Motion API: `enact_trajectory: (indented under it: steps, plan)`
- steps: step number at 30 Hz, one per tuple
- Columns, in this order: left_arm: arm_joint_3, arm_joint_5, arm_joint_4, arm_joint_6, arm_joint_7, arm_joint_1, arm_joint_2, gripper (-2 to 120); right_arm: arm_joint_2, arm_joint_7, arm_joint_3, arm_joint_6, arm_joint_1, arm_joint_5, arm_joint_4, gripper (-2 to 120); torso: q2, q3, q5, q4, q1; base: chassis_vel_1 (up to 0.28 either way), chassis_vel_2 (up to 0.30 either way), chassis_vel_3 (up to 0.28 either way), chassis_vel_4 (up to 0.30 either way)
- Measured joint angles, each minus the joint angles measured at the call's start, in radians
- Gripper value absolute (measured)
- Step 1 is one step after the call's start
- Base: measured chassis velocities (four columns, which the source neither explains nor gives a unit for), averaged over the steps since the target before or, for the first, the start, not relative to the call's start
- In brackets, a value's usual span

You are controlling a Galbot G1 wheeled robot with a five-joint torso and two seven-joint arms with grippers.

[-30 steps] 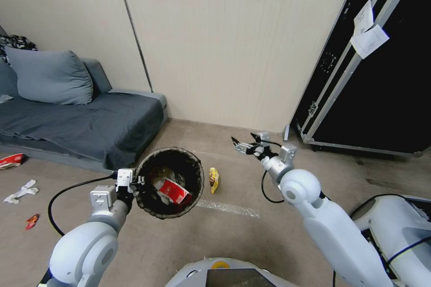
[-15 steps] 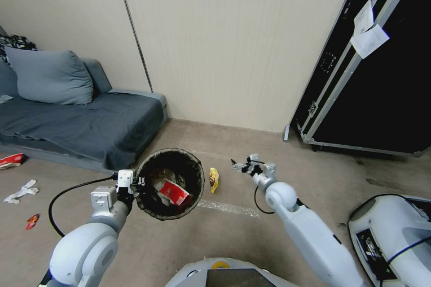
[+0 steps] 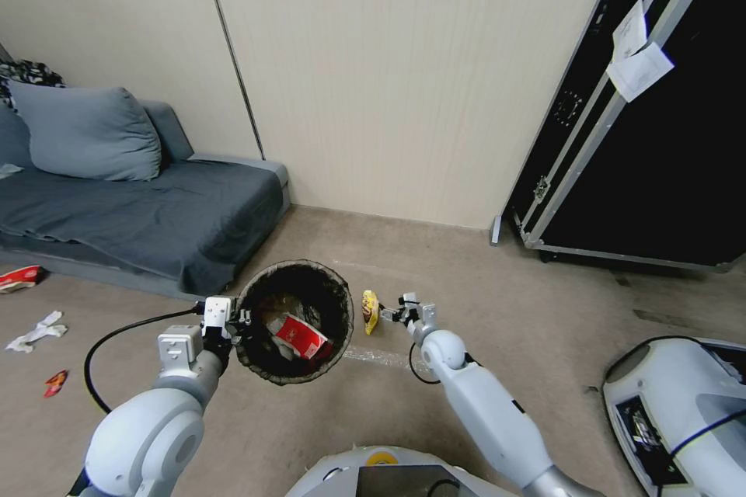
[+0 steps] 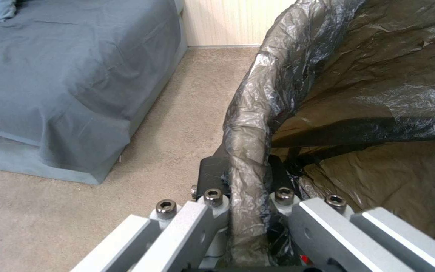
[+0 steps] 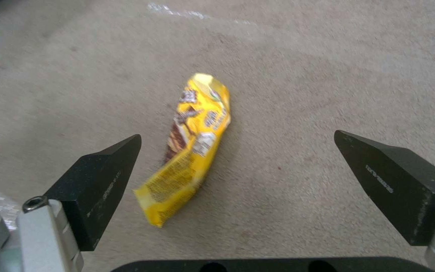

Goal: Pick up the trash bin, then pick up the garbage from the floor and place it into the trash bin.

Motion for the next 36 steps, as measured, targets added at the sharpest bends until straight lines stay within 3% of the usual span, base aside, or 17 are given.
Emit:
enact_trajectory:
  steps: [8,24,36]
  plan:
    - [-0.002,0.001,0.0,0.0,0.008,-0.006,0.003,1,0.063,-0.001,0.002,0.076,0.038,-0.106,-0.157,100,0.0,0.0,0.0,0.0,0.0,0.0,0.0,0.0,0.0]
    - [-0.001,0.002,0.0,0.0,0.012,-0.008,0.01,1,0.215,-0.045,0.045,0.223,0.134,-0.193,-0.418,100,0.0,0.0,0.0,0.0001,0.0,0.0,0.0,0.0,0.0]
    - [0.0,0.002,0.0,0.0,0.013,-0.009,0.01,1,0.243,-0.06,0.058,0.249,0.155,-0.203,-0.464,100,0.0,0.0,-0.0001,-0.0001,0.0,0.0,0.0,0.0,0.0]
